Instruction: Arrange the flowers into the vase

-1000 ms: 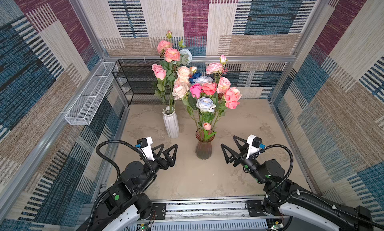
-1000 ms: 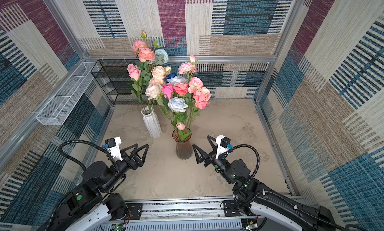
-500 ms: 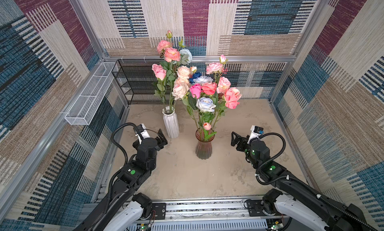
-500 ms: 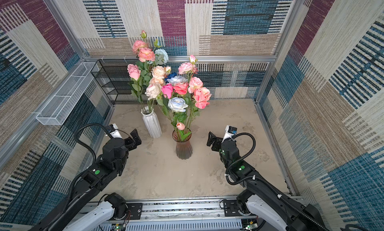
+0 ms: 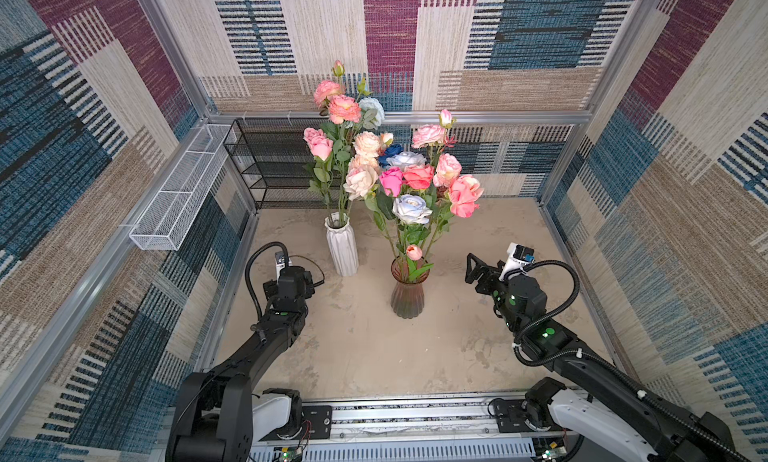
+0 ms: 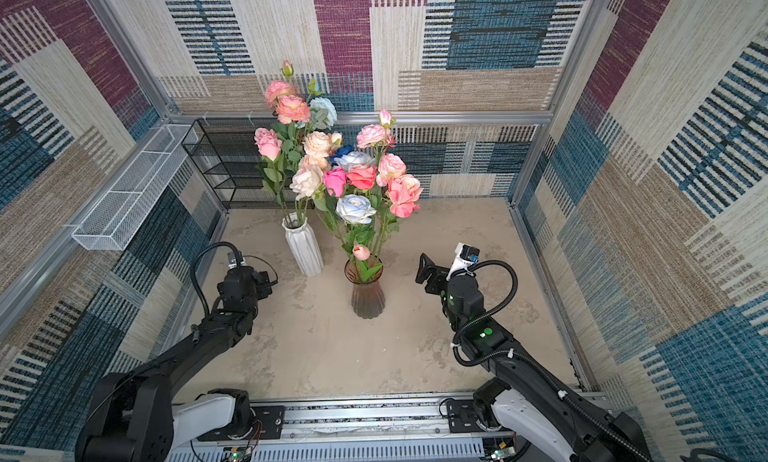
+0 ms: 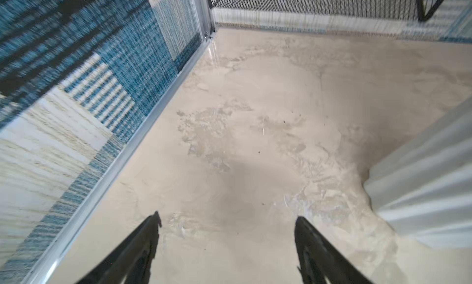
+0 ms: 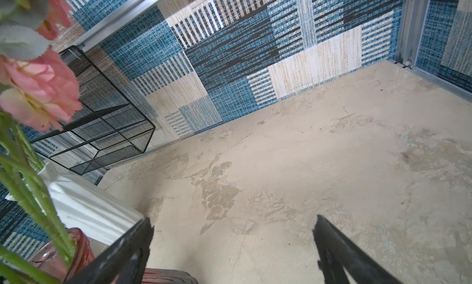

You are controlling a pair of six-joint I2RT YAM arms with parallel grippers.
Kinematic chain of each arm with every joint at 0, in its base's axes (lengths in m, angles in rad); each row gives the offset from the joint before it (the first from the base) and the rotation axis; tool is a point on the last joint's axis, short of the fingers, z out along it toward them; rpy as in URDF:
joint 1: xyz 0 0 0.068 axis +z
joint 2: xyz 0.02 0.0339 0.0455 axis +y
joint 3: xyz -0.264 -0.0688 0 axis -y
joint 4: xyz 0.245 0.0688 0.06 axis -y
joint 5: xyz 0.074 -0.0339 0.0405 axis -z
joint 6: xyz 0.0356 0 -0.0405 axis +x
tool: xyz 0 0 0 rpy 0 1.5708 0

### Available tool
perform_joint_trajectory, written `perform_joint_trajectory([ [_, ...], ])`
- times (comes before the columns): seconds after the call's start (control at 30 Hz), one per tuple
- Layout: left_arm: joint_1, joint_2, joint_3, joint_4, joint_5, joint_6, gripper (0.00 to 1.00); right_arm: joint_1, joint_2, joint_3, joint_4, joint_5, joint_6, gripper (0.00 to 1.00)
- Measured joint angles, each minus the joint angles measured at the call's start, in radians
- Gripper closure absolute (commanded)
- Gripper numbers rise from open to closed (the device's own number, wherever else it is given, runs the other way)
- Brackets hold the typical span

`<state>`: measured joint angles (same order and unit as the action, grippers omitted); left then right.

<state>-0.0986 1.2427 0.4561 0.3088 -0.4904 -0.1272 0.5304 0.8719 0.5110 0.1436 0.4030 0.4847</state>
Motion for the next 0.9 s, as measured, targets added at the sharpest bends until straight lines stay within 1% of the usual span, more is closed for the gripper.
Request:
perform_joint_trajectory([
  [0.1, 0.02, 0.104, -0.037, 0.161, 0.03, 0.031, 0.21, -0.011, 0.037, 0.054, -0.039, 0.007, 0.0, 0.0],
  [0.17, 0.04, 0.158, -0.04, 0.241, 0.061, 0.037, 0.21, -0.019, 0.053, 0.082, -0.053, 0.018, 0.0, 0.0],
  [0.23, 0.053, 0.207, -0.047, 0.333, 0.085, 0.043, 0.23, -0.027, 0.06, 0.092, -0.068, 0.03, 0.0, 0.0],
  [0.27, 0.058, 0.222, -0.044, 0.338, 0.113, 0.043, 0.24, -0.033, 0.061, 0.092, -0.077, 0.042, 0.0, 0.01],
  [0.33, 0.074, 0.238, -0.026, 0.342, 0.171, 0.044, 0.24, -0.052, 0.061, 0.089, -0.089, 0.05, 0.0, 0.0],
  [0.37, 0.085, 0.261, -0.033, 0.409, 0.196, 0.047, 0.22, -0.068, 0.061, 0.082, -0.08, 0.04, -0.006, 0.0],
  [0.4, 0.095, 0.281, -0.046, 0.459, 0.217, 0.048, 0.13, -0.085, 0.06, 0.072, -0.069, 0.018, -0.023, 0.0],
  [0.43, 0.103, 0.282, -0.047, 0.428, 0.229, 0.047, 0.01, -0.1, 0.063, 0.064, -0.058, -0.002, -0.041, 0.0],
  [0.47, 0.108, 0.283, -0.047, 0.419, 0.238, 0.047, 0.01, -0.117, 0.073, 0.056, -0.043, -0.02, -0.056, 0.0],
  [0.53, 0.107, 0.29, -0.052, 0.465, 0.257, 0.046, 0.01, -0.143, 0.107, 0.051, -0.013, -0.04, -0.089, 0.0],
  [0.6, 0.104, 0.282, -0.051, 0.46, 0.259, 0.046, 0.01, -0.175, 0.153, 0.045, 0.031, -0.06, -0.13, 0.0],
  [0.67, 0.102, 0.288, -0.056, 0.492, 0.261, 0.046, 0.01, -0.217, 0.192, 0.025, 0.091, -0.07, -0.179, 0.0],
  [0.8, 0.102, 0.289, -0.057, 0.495, 0.262, 0.047, 0.01, -0.292, 0.224, -0.075, 0.276, -0.089, -0.303, 0.0],
  [0.9, 0.102, 0.29, -0.056, 0.497, 0.268, 0.047, 0.01, -0.381, 0.249, -0.121, 0.401, -0.122, -0.394, 0.0],
])
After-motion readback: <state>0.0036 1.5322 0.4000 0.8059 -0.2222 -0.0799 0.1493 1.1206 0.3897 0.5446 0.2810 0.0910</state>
